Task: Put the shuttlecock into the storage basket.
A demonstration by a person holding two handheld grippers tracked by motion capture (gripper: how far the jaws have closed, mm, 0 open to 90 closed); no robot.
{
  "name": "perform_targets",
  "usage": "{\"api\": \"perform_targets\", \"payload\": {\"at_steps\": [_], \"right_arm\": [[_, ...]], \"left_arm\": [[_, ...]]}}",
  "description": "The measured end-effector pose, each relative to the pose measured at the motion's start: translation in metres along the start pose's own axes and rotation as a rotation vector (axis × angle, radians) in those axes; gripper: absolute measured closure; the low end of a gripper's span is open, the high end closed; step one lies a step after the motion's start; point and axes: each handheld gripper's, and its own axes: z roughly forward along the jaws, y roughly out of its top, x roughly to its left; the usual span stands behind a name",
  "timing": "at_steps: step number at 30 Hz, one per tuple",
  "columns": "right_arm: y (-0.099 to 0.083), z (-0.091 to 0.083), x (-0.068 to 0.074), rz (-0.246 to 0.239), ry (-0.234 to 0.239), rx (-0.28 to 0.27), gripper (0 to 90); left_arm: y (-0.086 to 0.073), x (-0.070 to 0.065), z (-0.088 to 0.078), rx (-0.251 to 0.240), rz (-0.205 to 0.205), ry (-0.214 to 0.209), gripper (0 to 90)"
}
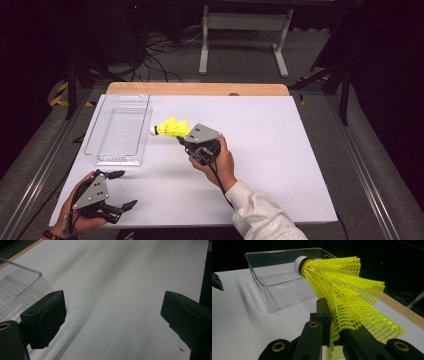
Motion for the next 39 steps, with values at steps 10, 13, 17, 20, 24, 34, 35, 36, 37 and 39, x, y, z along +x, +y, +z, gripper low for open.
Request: {"api": "perform_targets", "payload": {"at_steps": [10, 13, 17, 20, 24, 34, 35, 36, 37, 39], "right_arm": [[0.008, 0.010, 0.002, -0.004, 0.018, -0.007, 88.3], [0.011, 0.017, 0.005, -0.005, 0.036, -0.008, 88.3], [0.023, 0.028, 0.011, -0.020, 0.060, -0.007, 88.4], [0.030, 0.036, 0.017, -0.034, 0.078, -0.010, 88.4], [0.036, 0.047, 0.024, -0.039, 0.103, -0.007, 88.4], [0.054, 0.070, 0.028, -0.043, 0.156, 0.021, 88.4], [0.061, 0.074, 0.030, -0.055, 0.162, 0.029, 88.4], [0.063, 0.075, 0.031, -0.068, 0.158, 0.031, 88.4], [0.065, 0.077, 0.032, -0.069, 0.162, 0.028, 88.4], [0.065, 0.079, 0.032, -0.066, 0.168, 0.034, 88.4]], "left_arm": [[0.000, 0.000, -0.001, -0.009, -0.006, -0.003, 7.4], [-0.001, 0.001, -0.001, -0.015, -0.009, -0.004, 7.4], [0.000, 0.002, -0.004, -0.023, -0.013, -0.002, 7.4], [0.000, 0.002, -0.004, -0.029, -0.012, -0.002, 7.4], [-0.001, 0.002, -0.005, -0.035, -0.020, -0.004, 7.5], [-0.001, 0.007, -0.009, -0.060, -0.045, 0.002, 7.5], [-0.001, 0.006, -0.008, -0.060, -0.043, -0.001, 7.5], [-0.001, 0.005, -0.009, -0.052, -0.034, 0.000, 7.5], [-0.002, 0.005, -0.009, -0.057, -0.035, 0.001, 7.4], [-0.002, 0.005, -0.009, -0.057, -0.041, -0.001, 7.5]]}}
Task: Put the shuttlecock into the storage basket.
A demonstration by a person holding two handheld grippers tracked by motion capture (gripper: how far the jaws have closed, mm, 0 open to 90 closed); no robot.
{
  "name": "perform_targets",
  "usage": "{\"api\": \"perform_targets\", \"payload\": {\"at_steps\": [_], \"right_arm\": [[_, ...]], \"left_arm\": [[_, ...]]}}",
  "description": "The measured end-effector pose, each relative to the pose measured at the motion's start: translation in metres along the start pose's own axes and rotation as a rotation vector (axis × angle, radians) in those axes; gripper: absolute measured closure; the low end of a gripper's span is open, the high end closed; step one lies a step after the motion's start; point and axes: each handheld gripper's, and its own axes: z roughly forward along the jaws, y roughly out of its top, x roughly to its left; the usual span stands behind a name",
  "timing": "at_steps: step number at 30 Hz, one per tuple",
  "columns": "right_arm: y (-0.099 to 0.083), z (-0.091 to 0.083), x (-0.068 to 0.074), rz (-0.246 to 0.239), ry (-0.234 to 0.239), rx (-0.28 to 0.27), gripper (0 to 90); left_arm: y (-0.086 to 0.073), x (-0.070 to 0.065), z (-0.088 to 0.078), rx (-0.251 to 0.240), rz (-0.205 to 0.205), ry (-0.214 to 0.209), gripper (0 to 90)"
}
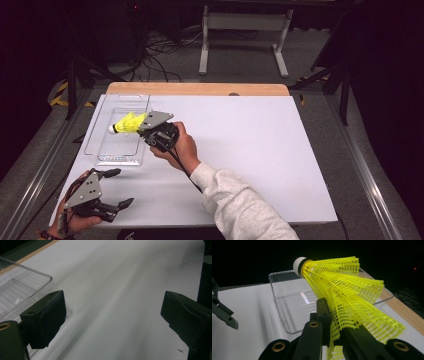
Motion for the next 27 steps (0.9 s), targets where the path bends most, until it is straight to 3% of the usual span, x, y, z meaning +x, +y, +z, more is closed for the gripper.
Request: {"api": "perform_targets", "payload": {"at_steps": [2, 5, 11, 27], "right_arm": [[0.001, 0.009, -0.002, 0.021, 0.018, 0.018, 88.4], [0.003, 0.017, -0.001, -0.020, 0.004, 0.045, 88.4], [0.005, 0.027, -0.002, -0.017, 0.039, 0.081, 88.4], [0.016, 0.055, 0.013, -0.095, 0.099, 0.180, 88.4]], "left_arm": [[0.000, 0.001, 0.000, -0.012, -0.004, 0.002, 7.5], [0.000, 0.000, 0.000, 0.000, 0.007, 0.004, 7.4], [0.001, -0.001, -0.001, -0.001, 0.012, 0.008, 7.4], [-0.002, -0.005, -0.010, -0.013, 0.002, 0.024, 7.4]]}}
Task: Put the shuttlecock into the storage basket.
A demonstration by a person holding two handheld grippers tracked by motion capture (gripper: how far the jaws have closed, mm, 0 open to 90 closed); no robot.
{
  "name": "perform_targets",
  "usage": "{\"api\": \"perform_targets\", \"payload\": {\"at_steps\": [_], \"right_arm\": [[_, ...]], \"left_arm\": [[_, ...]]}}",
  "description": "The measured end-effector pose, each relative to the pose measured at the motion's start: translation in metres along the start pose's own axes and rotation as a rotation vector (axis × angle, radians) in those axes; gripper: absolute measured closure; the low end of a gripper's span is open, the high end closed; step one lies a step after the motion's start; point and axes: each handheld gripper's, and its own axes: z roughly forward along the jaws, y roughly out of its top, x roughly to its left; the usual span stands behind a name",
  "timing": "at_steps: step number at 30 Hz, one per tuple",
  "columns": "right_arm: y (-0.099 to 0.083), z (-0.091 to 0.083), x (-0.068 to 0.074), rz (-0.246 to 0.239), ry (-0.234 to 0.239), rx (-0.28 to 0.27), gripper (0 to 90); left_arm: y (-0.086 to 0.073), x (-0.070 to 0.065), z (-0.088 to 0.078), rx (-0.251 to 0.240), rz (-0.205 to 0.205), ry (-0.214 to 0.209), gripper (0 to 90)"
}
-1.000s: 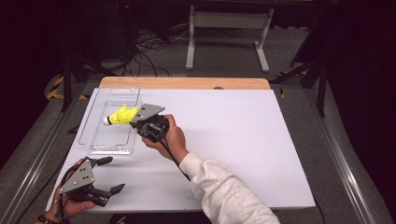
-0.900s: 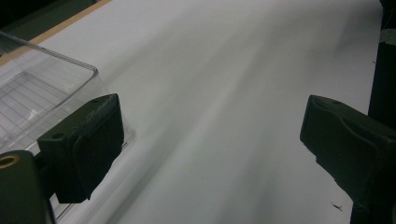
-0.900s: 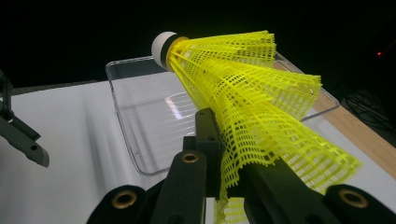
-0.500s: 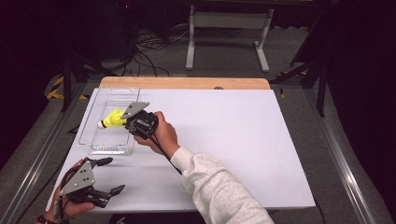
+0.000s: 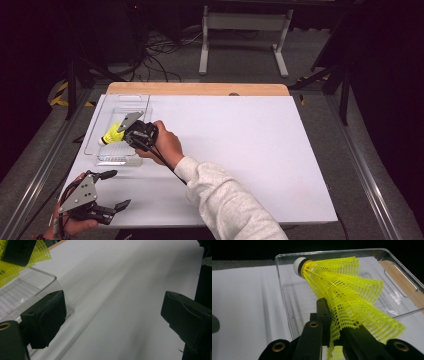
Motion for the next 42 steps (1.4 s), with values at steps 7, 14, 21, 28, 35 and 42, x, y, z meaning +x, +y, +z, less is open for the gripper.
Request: {"api": "perform_targets", "payload": {"at_steps": [7, 14, 21, 28, 35, 42], "right_arm": [[0.009, 0.015, 0.002, -0.029, 0.029, 0.054, 88.4], [0.015, 0.029, 0.005, -0.043, 0.050, 0.092, 88.3], [0.018, 0.038, 0.005, -0.040, 0.067, 0.122, 88.3], [0.017, 0.049, 0.004, -0.019, 0.071, 0.134, 88.0], [0.012, 0.055, 0.001, 0.013, 0.077, 0.154, 86.3], [0.006, 0.056, 0.001, 0.034, 0.082, 0.163, 74.4]], "left_arm": [[-0.002, -0.001, -0.005, 0.003, -0.006, 0.008, 7.4], [-0.004, -0.002, -0.011, 0.000, -0.012, 0.023, 7.4], [-0.006, -0.002, -0.012, -0.006, -0.022, 0.027, 7.4], [-0.005, -0.002, -0.010, -0.004, -0.018, 0.022, 7.5], [-0.004, -0.002, -0.009, -0.008, -0.019, 0.016, 7.5], [-0.003, -0.002, -0.007, -0.007, -0.017, 0.016, 7.5]]}}
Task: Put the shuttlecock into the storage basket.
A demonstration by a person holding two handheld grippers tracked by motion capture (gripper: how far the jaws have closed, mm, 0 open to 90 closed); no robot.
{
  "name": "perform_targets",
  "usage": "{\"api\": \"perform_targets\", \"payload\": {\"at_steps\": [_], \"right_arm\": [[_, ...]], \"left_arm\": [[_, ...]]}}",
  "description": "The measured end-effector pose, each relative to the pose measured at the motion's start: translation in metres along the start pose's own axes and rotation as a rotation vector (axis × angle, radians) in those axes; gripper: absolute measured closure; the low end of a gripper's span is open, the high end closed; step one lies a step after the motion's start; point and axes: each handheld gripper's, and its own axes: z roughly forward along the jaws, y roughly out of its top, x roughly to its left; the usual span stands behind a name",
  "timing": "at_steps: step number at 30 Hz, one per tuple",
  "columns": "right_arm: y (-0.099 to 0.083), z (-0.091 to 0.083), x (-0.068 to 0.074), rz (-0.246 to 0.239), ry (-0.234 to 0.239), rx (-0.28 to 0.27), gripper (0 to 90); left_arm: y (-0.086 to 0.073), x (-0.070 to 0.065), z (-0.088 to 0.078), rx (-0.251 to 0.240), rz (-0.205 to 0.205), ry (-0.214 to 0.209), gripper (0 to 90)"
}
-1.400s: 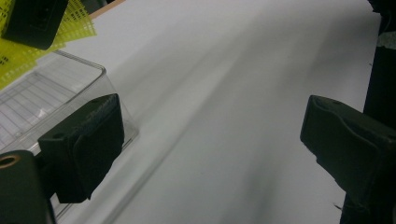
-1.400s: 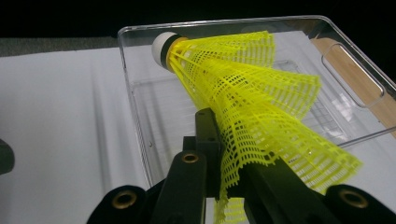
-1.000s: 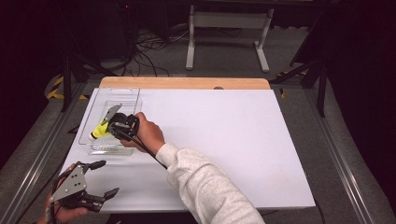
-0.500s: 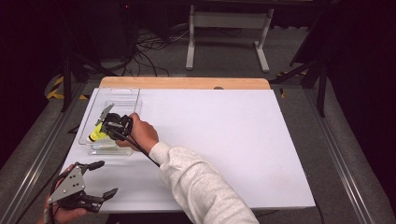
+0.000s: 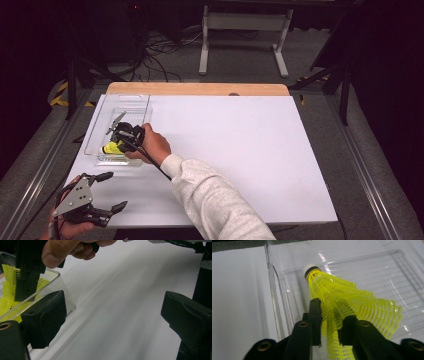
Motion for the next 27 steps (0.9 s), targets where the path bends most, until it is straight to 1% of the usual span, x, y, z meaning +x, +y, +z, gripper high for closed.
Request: {"api": "perform_targets", "payload": {"at_steps": [2, 3, 4, 5, 6, 9, 11, 12, 14, 15, 16, 17, 18, 20, 22, 23, 24, 25, 26, 27], "right_arm": [[-0.001, -0.002, -0.001, 0.009, 0.008, -0.001, 71.1], [-0.001, -0.002, -0.001, 0.009, 0.008, -0.001, 71.1], [-0.002, -0.008, -0.001, 0.016, -0.011, -0.012, 63.2], [-0.002, -0.012, -0.002, 0.023, -0.013, -0.018, 62.3], [-0.005, -0.015, -0.002, 0.029, -0.004, -0.031, 60.5], [-0.008, -0.022, -0.003, 0.034, -0.008, -0.037, 54.6], [-0.010, -0.028, -0.003, 0.029, -0.023, -0.045, 51.6], [-0.012, -0.033, -0.002, 0.022, -0.035, -0.052, 51.0], [-0.013, -0.036, -0.002, 0.018, -0.043, -0.055, 49.7], [-0.017, -0.044, -0.003, 0.019, -0.046, -0.078, 48.4], [-0.019, -0.047, -0.003, 0.019, -0.041, -0.086, 47.9], [-0.019, -0.047, -0.003, 0.019, -0.041, -0.086, 47.9], [-0.021, -0.050, -0.002, 0.014, -0.051, -0.085, 47.3], [-0.025, -0.054, 0.002, -0.015, -0.078, -0.083, 46.0], [-0.028, -0.057, 0.004, -0.031, -0.082, -0.087, 45.6], [-0.029, -0.058, 0.004, -0.029, -0.080, -0.097, 45.2], [-0.030, -0.060, 0.004, -0.028, -0.074, -0.106, 45.2], [-0.031, -0.061, 0.005, -0.031, -0.075, -0.103, 45.2], [-0.032, -0.062, 0.006, -0.043, -0.094, -0.098, 44.6], [-0.033, -0.064, 0.006, -0.051, -0.104, -0.105, 44.6]], "left_arm": [[0.000, 0.001, 0.001, 0.002, 0.002, -0.001, 7.5], [0.000, 0.001, 0.001, 0.002, 0.002, -0.001, 7.4], [0.000, 0.001, 0.001, 0.005, 0.003, 0.001, 7.4], [0.000, 0.001, 0.001, 0.003, 0.003, -0.001, 7.4], [0.000, 0.001, 0.001, 0.007, 0.003, 0.000, 7.5], [0.001, 0.001, 0.002, 0.006, 0.002, 0.002, 7.5], [0.001, 0.001, 0.002, 0.003, 0.000, 0.002, 7.5], [0.001, 0.001, 0.003, 0.012, 0.001, -0.002, 7.5], [0.000, 0.001, 0.004, 0.018, 0.003, -0.002, 7.4], [0.000, 0.001, 0.004, 0.019, 0.003, -0.003, 7.4], [0.000, 0.001, 0.004, 0.013, -0.001, -0.002, 7.5], [0.001, 0.001, 0.004, 0.013, 0.001, -0.002, 7.5], [0.001, 0.001, 0.004, 0.013, 0.002, -0.003, 7.5], [0.000, 0.002, 0.005, 0.018, 0.003, -0.004, 7.4], [0.000, 0.002, 0.006, 0.017, 0.000, -0.006, 7.4], [0.000, 0.002, 0.006, 0.016, -0.005, -0.007, 7.4], [0.001, 0.002, 0.007, 0.019, 0.003, -0.007, 7.5], [0.001, 0.002, 0.007, 0.019, 0.003, -0.007, 7.4], [0.001, 0.002, 0.008, 0.021, 0.001, -0.012, 7.4], [0.001, 0.002, 0.009, 0.025, 0.005, -0.012, 7.4]]}}
